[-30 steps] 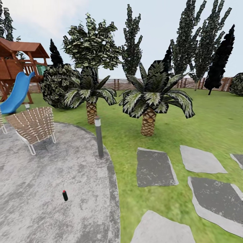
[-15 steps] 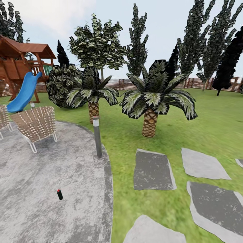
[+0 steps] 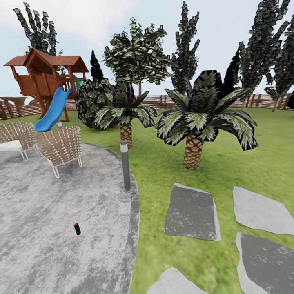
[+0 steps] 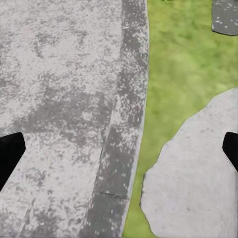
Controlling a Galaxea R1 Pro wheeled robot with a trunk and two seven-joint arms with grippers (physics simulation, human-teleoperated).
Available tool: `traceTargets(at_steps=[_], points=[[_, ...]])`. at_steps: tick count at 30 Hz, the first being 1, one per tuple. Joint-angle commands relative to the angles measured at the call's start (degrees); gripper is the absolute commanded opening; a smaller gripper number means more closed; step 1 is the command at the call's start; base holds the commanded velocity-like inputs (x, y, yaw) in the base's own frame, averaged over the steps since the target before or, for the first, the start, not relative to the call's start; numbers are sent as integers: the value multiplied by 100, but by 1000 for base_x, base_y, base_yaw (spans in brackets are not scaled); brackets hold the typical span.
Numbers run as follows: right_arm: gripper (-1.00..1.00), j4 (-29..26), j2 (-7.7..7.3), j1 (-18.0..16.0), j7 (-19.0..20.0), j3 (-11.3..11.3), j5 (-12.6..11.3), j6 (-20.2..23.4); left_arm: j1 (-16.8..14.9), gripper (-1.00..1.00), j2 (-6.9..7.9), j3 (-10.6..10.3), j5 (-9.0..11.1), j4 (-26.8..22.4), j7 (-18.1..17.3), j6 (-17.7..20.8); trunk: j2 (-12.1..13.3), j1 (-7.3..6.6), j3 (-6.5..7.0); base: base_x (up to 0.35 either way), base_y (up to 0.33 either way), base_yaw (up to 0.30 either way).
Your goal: Pick up the pesticide atomizer in the garden and spray insectifuge to fully cover both potted plants in the garden.
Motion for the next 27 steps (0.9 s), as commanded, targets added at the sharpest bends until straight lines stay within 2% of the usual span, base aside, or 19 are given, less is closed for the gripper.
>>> traceTargets(at_steps=[1, 7, 17, 22, 27], points=[[100, 1, 0, -1, -2, -4, 2, -16, -4, 100, 0, -1, 1, 5, 3, -18, -3, 0, -6, 76, -339, 258], [100, 1, 0, -1, -3, -4, 0, -16, -4, 100, -2, -1, 2, 5, 3, -18, -3, 0, -6, 63, -238, 258], [100, 1, 0, -1, -3, -4, -2, -16, -4, 100, -11, -1, 2, 4, 3, -18, -3, 0, -6, 11, -28, 258], [100, 1, 0, -1, -4, -4, -2, -16, -4, 100, -7, 7, 3, 4, 10, -18, -3, 0, -6, 185, -165, 228], [100, 4, -16, -1, 3, -7, 0, -16, -4, 100, -7, 8, 3, 5, 11, -18, -3, 0, -6, 244, -225, 56]])
